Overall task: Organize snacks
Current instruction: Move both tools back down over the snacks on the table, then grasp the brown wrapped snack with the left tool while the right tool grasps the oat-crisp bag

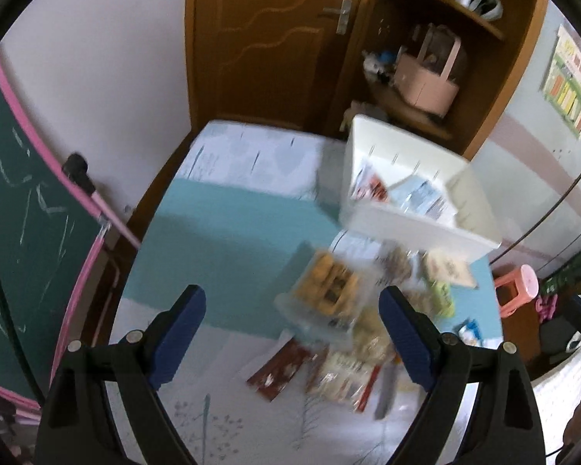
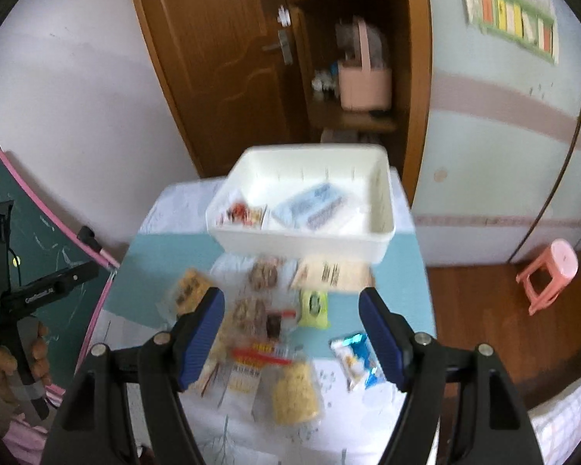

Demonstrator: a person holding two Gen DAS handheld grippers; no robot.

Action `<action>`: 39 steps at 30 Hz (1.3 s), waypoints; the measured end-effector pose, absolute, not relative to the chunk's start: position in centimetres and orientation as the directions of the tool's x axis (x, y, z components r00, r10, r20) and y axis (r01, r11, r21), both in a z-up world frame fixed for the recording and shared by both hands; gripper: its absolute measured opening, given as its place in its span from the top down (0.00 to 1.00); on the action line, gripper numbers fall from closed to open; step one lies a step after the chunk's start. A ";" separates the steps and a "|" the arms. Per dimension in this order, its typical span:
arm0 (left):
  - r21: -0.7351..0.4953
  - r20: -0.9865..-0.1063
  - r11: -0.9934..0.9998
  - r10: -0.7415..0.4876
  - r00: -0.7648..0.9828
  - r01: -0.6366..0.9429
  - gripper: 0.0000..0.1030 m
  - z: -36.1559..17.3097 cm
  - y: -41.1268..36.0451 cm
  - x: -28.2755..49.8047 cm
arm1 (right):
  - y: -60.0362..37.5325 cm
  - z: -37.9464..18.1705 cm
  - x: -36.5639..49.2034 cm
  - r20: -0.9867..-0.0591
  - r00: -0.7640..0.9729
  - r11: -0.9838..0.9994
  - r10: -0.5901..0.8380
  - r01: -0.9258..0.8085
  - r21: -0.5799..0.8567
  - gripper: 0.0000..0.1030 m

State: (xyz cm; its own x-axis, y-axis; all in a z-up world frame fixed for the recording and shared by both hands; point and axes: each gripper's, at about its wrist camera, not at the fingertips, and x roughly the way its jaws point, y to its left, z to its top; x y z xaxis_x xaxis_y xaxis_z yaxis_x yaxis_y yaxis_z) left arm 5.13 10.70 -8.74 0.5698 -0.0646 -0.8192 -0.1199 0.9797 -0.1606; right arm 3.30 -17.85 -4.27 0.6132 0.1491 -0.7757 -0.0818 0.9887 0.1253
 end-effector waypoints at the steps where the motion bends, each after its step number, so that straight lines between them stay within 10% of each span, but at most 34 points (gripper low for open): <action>1: -0.161 -0.827 0.979 -0.063 0.558 -0.127 0.12 -9.4 11.1 4.9 | -17.8 -4.7 3.2 -0.783 0.603 0.988 0.153 -0.085 0.128 0.30; 25: 0.027 -0.964 0.998 0.010 0.266 0.059 0.12 -25.2 8.7 6.4 | -17.5 -20.9 1.6 -0.935 0.307 0.983 0.178 -0.098 0.155 0.30; 39: 0.004 -0.970 0.996 -0.018 0.244 0.089 0.33 -26.3 7.9 8.0 | -14.0 -23.5 2.9 -0.965 0.242 0.975 0.100 -0.217 0.047 0.34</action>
